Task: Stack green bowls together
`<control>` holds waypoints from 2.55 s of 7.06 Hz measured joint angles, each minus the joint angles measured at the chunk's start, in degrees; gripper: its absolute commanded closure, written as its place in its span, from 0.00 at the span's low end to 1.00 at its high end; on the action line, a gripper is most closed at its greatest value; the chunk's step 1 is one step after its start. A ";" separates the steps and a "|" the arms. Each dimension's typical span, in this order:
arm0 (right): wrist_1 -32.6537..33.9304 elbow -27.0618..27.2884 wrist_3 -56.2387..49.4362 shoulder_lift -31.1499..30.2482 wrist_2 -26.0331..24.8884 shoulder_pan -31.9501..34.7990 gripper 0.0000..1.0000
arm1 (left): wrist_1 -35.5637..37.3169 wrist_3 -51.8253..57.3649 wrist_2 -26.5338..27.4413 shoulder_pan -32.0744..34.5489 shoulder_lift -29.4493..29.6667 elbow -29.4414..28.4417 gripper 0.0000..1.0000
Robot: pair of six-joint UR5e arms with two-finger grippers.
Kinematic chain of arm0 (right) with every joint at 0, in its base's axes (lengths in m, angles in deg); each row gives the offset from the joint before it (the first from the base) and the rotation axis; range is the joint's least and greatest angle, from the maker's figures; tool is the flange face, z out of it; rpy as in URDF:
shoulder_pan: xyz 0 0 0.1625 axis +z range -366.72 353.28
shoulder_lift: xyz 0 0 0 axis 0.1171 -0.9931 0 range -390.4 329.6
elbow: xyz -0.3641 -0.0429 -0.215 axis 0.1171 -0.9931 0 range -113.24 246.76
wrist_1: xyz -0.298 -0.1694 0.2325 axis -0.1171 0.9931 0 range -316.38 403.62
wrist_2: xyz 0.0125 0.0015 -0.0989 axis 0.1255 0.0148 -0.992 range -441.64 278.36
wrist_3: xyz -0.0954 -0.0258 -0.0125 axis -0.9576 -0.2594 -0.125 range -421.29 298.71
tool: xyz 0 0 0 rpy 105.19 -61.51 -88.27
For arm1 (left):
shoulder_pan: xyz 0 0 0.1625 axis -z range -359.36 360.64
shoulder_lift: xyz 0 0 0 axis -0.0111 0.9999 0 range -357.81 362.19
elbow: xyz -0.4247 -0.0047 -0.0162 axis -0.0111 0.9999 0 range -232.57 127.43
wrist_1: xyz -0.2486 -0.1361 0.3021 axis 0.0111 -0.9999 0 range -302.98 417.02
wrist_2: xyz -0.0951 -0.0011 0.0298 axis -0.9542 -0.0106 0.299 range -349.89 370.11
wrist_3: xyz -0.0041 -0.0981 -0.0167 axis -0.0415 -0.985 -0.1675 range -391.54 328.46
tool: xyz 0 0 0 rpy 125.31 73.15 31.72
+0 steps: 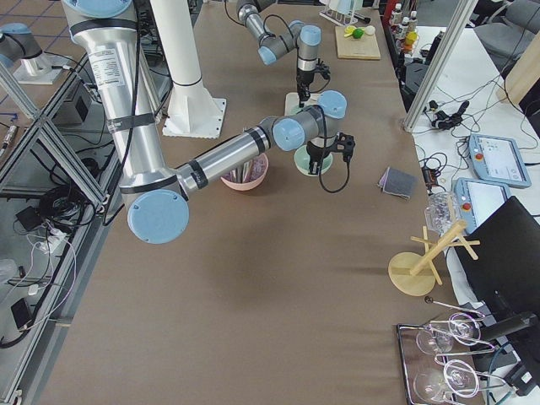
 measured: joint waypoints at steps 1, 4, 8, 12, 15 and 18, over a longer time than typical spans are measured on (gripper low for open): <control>0.00 0.00 0.00 0.00 0.00 0.00 1.00 | -0.35 -0.04 0.00 0.00 0.02 -0.27 1.00; 0.00 -0.02 0.00 0.02 0.00 0.00 1.00 | -1.00 -0.15 -0.02 0.00 0.08 -0.54 1.00; 0.00 0.09 0.02 0.00 0.22 0.00 1.00 | -2.80 -0.48 -0.03 0.07 -0.13 -0.57 1.00; 0.00 0.30 0.09 -0.03 0.29 0.00 1.00 | -2.94 -1.07 -0.02 0.08 -0.26 -0.70 1.00; 0.00 0.24 0.09 -0.14 0.29 0.00 1.00 | -4.06 -3.59 -0.01 0.01 -0.23 -0.72 1.00; 0.00 0.18 0.07 -0.10 0.29 0.00 1.00 | -4.17 -3.76 0.00 0.00 -0.34 -0.80 1.00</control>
